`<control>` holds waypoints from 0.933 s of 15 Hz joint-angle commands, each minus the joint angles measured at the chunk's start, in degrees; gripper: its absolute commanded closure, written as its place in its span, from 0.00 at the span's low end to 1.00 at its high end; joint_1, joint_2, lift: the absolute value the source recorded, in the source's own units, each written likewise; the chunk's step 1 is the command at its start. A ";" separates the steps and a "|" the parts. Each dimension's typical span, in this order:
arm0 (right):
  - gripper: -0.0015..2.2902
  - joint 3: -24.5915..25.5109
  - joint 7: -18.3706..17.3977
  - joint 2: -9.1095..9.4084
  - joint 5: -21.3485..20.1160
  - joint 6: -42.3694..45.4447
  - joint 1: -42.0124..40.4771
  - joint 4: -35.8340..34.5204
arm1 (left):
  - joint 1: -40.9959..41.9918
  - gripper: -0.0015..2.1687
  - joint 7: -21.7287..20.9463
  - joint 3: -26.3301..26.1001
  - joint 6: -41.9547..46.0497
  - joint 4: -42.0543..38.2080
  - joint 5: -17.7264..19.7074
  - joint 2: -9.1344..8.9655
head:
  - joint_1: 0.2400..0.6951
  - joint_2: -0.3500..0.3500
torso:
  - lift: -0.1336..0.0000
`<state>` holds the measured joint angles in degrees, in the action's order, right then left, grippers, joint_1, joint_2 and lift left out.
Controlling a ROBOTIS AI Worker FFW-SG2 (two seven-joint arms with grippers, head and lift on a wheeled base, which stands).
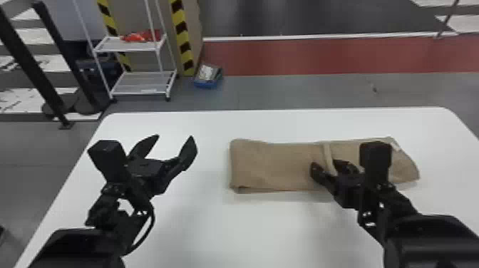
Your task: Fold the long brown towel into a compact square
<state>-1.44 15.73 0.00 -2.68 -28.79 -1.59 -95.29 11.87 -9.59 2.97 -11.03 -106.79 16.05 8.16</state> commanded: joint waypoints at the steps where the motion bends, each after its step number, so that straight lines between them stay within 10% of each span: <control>1: 0.26 0.30 0.00 0.05 0.05 0.00 -0.34 -0.34 | 0.00 0.04 -0.08 0.01 0.00 0.09 0.04 0.01 | 1.00 0.61 | 0.07; 14: 0.33 0.30 -0.17 0.05 -0.48 -2.29 0.45 0.19 | -0.44 0.04 -0.25 0.10 0.35 1.41 0.13 0.01 | 1.00 0.61 | 0.07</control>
<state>-1.19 15.56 0.00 -3.26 -30.76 -1.15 -95.26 11.51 -9.84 3.08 -10.85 -105.58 16.22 8.17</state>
